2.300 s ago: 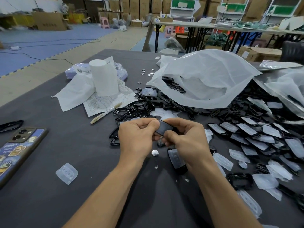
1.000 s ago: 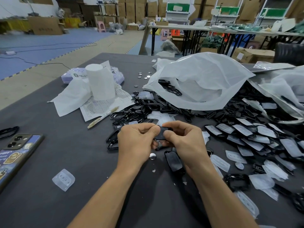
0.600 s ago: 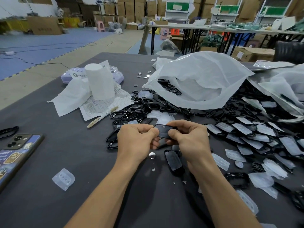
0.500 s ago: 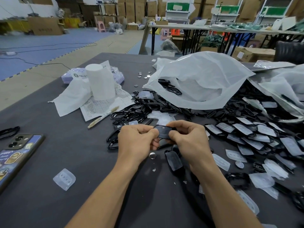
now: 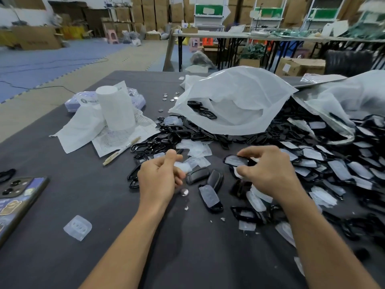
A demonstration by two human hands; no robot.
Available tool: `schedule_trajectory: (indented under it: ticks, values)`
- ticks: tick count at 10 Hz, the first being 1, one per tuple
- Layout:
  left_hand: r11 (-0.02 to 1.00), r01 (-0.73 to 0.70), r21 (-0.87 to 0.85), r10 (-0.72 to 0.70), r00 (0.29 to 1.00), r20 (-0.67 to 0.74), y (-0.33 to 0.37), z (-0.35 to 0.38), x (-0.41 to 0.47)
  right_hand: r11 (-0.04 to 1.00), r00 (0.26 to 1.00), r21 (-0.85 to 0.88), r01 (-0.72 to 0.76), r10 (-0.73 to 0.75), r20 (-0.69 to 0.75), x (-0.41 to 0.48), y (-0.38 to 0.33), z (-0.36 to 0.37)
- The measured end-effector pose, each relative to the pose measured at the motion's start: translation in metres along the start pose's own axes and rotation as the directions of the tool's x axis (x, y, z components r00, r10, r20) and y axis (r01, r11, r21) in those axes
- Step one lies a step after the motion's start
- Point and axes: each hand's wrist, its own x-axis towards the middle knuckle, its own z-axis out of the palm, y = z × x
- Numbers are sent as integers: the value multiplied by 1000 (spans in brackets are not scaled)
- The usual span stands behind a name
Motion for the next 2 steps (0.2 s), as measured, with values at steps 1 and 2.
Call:
schedule_trajectory:
  ticks: [1, 2]
  values:
    - [993, -52, 102, 55, 998, -27, 8, 1, -3, 959, 970, -164, -231, 215, -112, 8, 32, -46]
    - [970, -170, 176, 186, 979, -82, 19, -1, -22, 930, 941, -172, -325, 301, -153, -3, 47, -79]
